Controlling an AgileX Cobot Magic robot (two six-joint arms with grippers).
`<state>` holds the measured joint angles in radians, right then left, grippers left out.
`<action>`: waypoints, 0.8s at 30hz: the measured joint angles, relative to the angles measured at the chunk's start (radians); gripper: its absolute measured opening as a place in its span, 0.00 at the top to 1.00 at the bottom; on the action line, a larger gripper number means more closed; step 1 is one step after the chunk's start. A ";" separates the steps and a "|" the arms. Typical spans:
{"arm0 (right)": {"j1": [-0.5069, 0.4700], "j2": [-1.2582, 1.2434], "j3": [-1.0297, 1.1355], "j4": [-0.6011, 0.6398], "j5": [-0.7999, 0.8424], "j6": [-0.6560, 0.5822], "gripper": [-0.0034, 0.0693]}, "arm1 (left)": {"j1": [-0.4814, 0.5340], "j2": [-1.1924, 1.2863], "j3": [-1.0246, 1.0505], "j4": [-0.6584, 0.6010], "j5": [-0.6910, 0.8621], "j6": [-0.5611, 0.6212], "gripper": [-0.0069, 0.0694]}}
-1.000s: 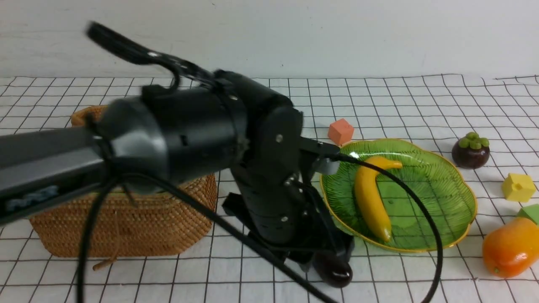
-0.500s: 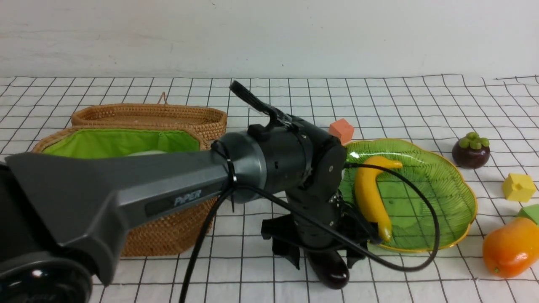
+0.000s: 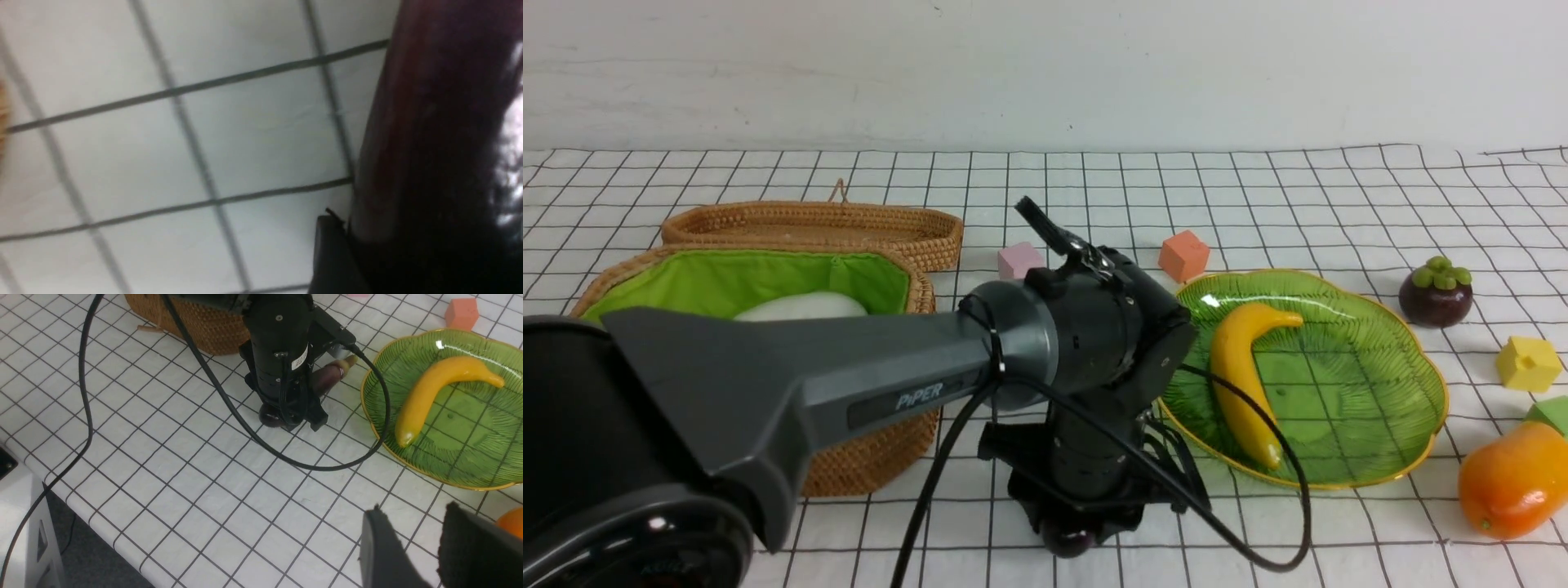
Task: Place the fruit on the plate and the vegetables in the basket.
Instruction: Use the left arm to grab an eggplant and put it into the left basket
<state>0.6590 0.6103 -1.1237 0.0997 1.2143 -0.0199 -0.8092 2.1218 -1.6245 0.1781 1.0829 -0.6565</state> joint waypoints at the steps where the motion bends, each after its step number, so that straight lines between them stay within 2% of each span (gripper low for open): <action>1: 0.000 0.000 0.000 0.000 0.000 0.000 0.63 | 0.000 -0.003 0.000 0.002 0.004 0.000 0.38; 4: 0.000 0.000 0.000 0.005 0.000 0.000 0.63 | 0.000 -0.073 0.000 0.026 0.047 0.027 0.38; 5: 0.000 0.000 0.000 0.005 0.000 0.000 0.63 | 0.000 -0.136 0.000 0.029 0.062 0.093 0.38; 6: 0.000 0.000 0.000 0.005 0.000 0.000 0.63 | 0.000 -0.154 0.000 0.031 0.064 0.103 0.38; 8: 0.000 0.000 0.000 0.005 -0.001 -0.002 0.63 | 0.000 -0.267 0.000 0.052 0.087 0.266 0.38; 9: 0.000 0.000 0.000 0.005 -0.001 -0.002 0.63 | 0.000 -0.276 0.000 0.055 0.090 0.301 0.38; 11: 0.000 0.000 0.000 0.005 -0.001 -0.003 0.63 | 0.005 -0.384 -0.001 0.109 0.129 0.562 0.38; 14: 0.000 0.000 0.000 0.005 -0.001 -0.003 0.63 | 0.047 -0.462 -0.001 0.136 0.145 0.806 0.38; 16: 0.000 0.000 0.000 0.005 -0.001 -0.003 0.63 | 0.128 -0.511 -0.001 0.130 0.152 0.938 0.38; 19: 0.000 0.000 0.000 0.005 0.002 -0.004 0.63 | 0.252 -0.539 -0.001 0.098 0.156 1.050 0.38; 20: 0.000 0.000 0.000 0.006 0.004 -0.005 0.63 | 0.326 -0.545 0.002 0.072 0.157 1.116 0.38; 22: 0.000 0.000 0.000 0.007 0.007 -0.005 0.63 | 0.379 -0.545 0.009 0.054 0.158 1.169 0.38; 24: 0.000 0.000 0.000 0.009 0.012 -0.005 0.63 | 0.500 -0.539 0.041 0.007 0.158 1.314 0.38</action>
<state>0.6590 0.6103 -1.1237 0.1084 1.2264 -0.0253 -0.3095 1.5832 -1.5835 0.1854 1.2413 0.6574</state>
